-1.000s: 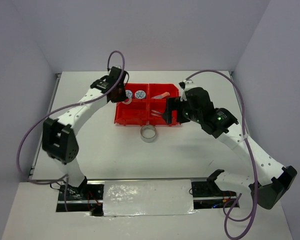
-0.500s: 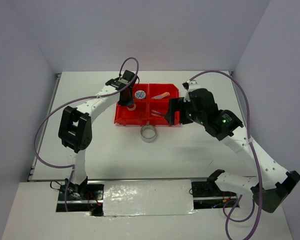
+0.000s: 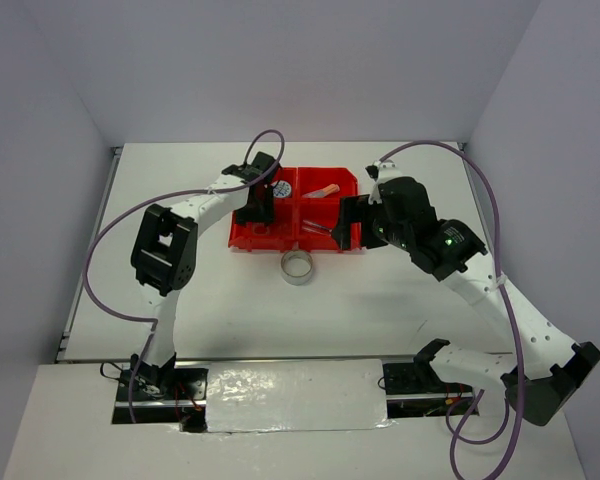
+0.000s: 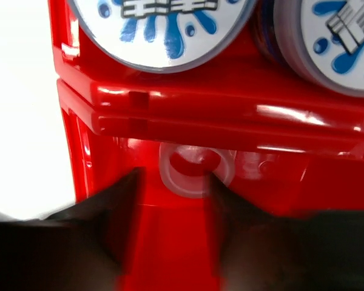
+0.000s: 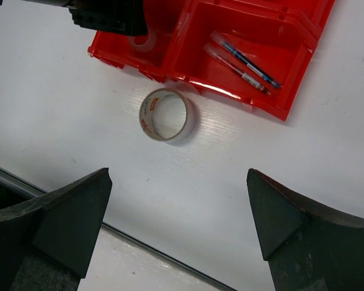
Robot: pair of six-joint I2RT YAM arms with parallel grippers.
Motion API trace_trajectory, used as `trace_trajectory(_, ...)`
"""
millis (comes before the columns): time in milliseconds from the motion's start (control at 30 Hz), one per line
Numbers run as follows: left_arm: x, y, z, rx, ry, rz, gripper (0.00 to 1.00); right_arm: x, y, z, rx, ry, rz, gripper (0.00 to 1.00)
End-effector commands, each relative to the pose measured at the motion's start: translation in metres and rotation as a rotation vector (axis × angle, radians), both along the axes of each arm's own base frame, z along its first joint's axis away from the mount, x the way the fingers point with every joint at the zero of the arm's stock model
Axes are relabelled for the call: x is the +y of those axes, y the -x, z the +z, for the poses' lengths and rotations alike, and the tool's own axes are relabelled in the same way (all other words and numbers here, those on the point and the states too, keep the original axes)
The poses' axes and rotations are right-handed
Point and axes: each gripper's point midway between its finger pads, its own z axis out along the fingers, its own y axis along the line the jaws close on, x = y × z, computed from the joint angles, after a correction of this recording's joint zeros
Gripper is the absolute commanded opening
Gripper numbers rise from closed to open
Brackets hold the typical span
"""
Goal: Sort the stationery into containers
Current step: Place the stationery in the storage box.
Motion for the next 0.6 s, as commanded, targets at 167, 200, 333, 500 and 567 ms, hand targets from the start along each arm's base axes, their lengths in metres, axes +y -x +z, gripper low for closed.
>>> trace_trajectory(167, -0.006, -0.003, 0.042, -0.074, 0.049, 0.009, 0.9, 0.0, -0.006, 0.017, -0.037, 0.001, 0.009, 1.0)
trace_trajectory(200, -0.007, -0.004, 0.056, -0.099, 0.064, 0.009, 0.9, 0.001, -0.007, 0.018, -0.041, -0.002, 0.01, 1.0)
trace_trajectory(333, -0.016, -0.004, 0.105, -0.202, 0.13, -0.013, 0.91, 0.002, -0.008, 0.025, -0.06, -0.014, 0.016, 1.0)
trace_trajectory(500, -0.034, 0.021, 0.16, -0.297, 0.188, -0.07, 0.91, 0.004, -0.009, 0.026, -0.06, -0.02, 0.02, 1.0)
trace_trajectory(567, -0.042, 0.043, 0.16, -0.284, 0.199, -0.106, 0.9, 0.004, -0.008, 0.026, -0.06, -0.029, 0.023, 1.0)
